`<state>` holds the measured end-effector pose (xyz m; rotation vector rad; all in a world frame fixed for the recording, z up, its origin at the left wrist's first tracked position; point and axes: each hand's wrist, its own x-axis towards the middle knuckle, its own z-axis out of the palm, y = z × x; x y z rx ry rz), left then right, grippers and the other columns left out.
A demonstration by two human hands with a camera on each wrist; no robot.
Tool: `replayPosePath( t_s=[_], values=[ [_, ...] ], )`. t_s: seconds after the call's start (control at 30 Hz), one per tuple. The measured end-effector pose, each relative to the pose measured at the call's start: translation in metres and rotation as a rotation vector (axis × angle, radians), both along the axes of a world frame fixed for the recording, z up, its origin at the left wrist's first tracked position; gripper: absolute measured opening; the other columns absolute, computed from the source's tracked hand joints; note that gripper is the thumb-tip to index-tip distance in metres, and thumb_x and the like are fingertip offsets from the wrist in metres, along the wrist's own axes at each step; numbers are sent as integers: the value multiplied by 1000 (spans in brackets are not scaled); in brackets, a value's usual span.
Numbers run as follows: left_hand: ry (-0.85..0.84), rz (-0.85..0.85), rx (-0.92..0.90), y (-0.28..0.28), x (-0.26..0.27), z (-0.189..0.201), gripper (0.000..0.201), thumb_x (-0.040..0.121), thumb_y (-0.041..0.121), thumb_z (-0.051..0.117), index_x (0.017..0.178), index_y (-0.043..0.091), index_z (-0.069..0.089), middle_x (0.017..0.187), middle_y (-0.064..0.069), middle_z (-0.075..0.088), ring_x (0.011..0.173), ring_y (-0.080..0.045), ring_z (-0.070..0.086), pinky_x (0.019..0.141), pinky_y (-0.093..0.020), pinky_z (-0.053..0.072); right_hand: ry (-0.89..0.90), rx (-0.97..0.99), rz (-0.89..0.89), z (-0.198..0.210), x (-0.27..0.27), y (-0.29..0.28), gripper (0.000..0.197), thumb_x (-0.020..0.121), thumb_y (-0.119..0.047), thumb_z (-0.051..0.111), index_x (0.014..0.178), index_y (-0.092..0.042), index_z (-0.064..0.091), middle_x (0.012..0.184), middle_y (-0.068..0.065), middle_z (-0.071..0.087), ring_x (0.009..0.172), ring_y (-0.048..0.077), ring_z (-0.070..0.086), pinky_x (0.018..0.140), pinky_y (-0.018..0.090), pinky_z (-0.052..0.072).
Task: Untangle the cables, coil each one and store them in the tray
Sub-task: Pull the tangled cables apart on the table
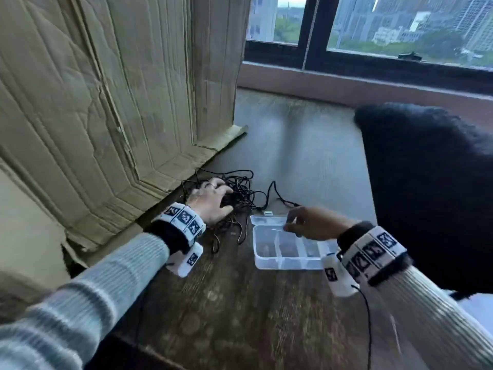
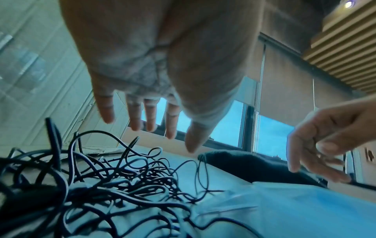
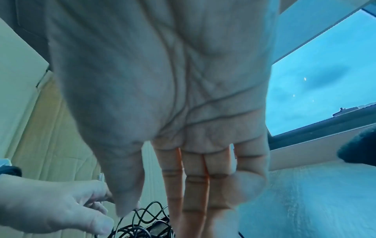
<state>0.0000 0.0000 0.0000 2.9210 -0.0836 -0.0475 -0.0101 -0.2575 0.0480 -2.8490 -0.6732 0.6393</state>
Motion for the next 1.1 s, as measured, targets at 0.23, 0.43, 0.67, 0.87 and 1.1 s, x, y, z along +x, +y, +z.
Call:
replayPosePath(
  t_s=[0.23,0.43,0.67,0.87,1.1],
  values=[
    [322,73,387,4,46,-23,97,71,68,64,149,26,24,152,-17,27,135,-39,35,107,-49,36,-52,-56,-73,0,43,33,41,98,-33,50,114,2,64,92,11,66,61,15,56,57,20,46],
    [117,-129,337,-8,41,-2,30,84,26,65,106,7,62,115,-13,66,95,-24,61,80,-32,50,-234,28,-50,-20,28,41,63,95,-41,54,146,-11,35,148,10,42,132,26,43,106,33,35],
    [-297,-135,-74,3,-10,53,37,76,34,78,106,15,68,105,-5,67,92,-18,58,79,-28,45,-164,321,-63,-18,-4,79,62,98,-36,48,152,-21,20,144,9,46,123,26,50,101,38,43],
    [-416,-263,-418,1,-45,43,34,80,22,75,109,8,63,106,-6,69,93,-17,64,83,-23,49,-183,865,-249,-14,-11,80,19,97,-12,51,105,2,61,78,2,63,52,1,60,50,15,51],
    [-404,-199,-301,4,-49,41,21,94,17,55,112,10,64,101,-5,68,86,-19,61,75,-26,48,-295,785,-388,1,-41,-7,36,88,-31,67,118,-14,62,111,6,60,90,20,56,79,38,54]
  ],
)
